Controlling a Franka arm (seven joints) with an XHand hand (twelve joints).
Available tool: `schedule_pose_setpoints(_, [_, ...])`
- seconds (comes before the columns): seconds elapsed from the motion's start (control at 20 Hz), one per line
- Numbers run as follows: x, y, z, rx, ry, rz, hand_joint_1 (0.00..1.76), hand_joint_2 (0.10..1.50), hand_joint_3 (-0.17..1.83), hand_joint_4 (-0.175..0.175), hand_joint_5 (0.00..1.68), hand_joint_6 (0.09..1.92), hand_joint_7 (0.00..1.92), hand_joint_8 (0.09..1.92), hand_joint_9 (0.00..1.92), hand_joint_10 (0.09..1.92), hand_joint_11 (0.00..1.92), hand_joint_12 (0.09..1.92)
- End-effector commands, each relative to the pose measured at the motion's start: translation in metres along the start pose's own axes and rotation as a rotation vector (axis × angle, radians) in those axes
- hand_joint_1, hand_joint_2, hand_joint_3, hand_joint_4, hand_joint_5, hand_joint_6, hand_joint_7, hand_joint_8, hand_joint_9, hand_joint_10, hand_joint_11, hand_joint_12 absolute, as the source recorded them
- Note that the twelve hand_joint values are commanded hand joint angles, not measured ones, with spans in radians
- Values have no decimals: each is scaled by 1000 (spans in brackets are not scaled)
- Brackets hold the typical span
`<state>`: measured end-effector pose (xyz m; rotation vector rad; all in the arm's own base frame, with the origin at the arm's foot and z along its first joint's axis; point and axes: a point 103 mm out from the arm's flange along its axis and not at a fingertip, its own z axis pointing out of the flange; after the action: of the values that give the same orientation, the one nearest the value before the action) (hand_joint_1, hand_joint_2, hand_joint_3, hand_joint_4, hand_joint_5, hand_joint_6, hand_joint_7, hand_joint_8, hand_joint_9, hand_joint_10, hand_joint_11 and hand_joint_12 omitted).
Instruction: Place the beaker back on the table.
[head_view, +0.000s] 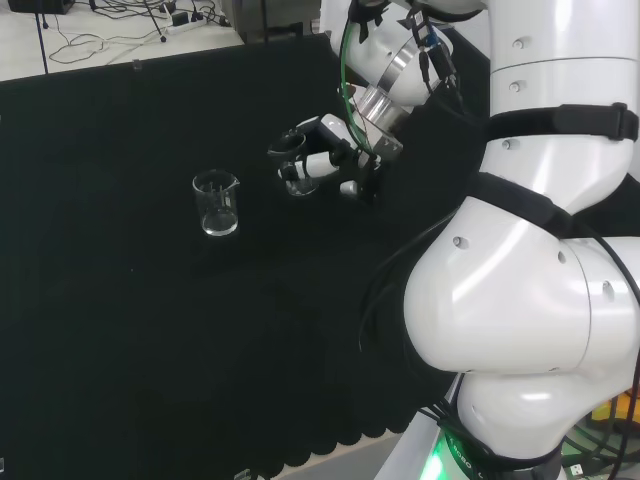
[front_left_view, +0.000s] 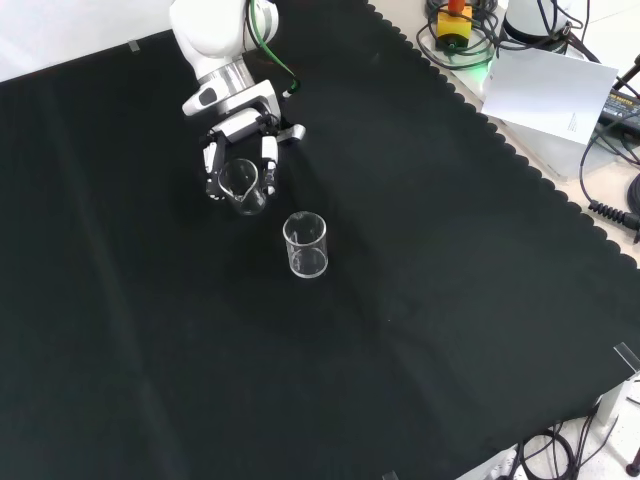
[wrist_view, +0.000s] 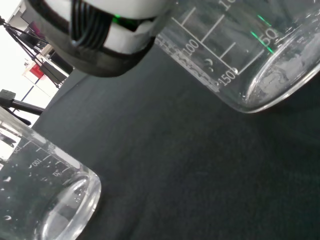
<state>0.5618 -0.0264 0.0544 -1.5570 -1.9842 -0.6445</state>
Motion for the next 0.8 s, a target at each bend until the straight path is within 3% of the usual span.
schedule_pose_setpoints(0.05, [-10, -2, 1, 13, 6, 15, 1299, 1028, -175, -20, 1346, 337, 1581, 87, 1444, 375, 1249, 741])
schedule_pose_setpoints(0.55, [-16, -6, 3, 26, -24, 28, 1298, 1029, -175, -17, 1345, 339, 1586, 87, 1453, 345, 1229, 774])
schedule_pose_setpoints(0.8, [-15, -9, -2, 36, -61, 3, 1293, 1030, -175, 17, 1361, 326, 1573, 87, 1427, 318, 1177, 817])
